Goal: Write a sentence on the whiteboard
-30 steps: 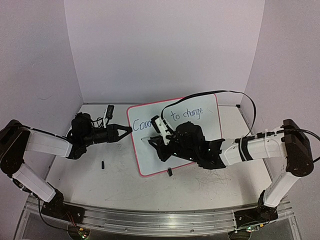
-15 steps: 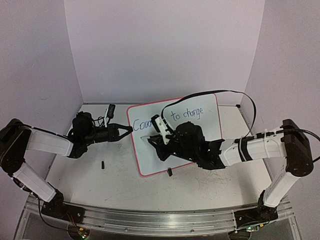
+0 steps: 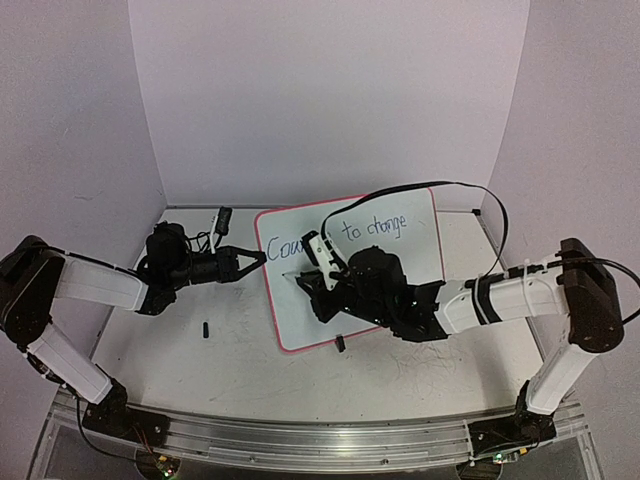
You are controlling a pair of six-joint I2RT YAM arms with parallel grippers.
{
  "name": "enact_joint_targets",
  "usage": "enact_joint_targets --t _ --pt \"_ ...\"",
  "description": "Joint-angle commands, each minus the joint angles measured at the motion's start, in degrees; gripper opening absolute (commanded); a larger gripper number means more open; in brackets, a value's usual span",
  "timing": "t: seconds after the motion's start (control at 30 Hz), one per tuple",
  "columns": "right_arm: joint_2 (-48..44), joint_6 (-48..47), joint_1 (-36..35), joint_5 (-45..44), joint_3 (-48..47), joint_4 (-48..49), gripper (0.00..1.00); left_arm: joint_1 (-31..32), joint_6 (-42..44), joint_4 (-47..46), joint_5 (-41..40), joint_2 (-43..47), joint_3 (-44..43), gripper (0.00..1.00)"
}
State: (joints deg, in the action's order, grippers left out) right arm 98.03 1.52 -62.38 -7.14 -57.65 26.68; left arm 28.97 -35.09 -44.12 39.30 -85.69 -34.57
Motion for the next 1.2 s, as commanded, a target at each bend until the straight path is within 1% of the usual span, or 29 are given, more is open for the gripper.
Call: enact_joint_targets --t 0.0,0.6,1.17 --pt "1.2 0.4 -0.2 -2.3 -2.0 1.6 0.00 0.8 -0.2 -2.9 1.8 -0.1 -2.3 0.04" --pt "-0.1 2.2 -1.1 -1.9 0.8 0.4 0.00 0.8 -0.1 -3.0 1.8 0.5 -2.4 0.00" --pt "-0.4 4.5 -2.6 -1.7 3.8 0.0 0.00 0.8 -0.2 -2.9 1.7 1.0 -2.1 0.00"
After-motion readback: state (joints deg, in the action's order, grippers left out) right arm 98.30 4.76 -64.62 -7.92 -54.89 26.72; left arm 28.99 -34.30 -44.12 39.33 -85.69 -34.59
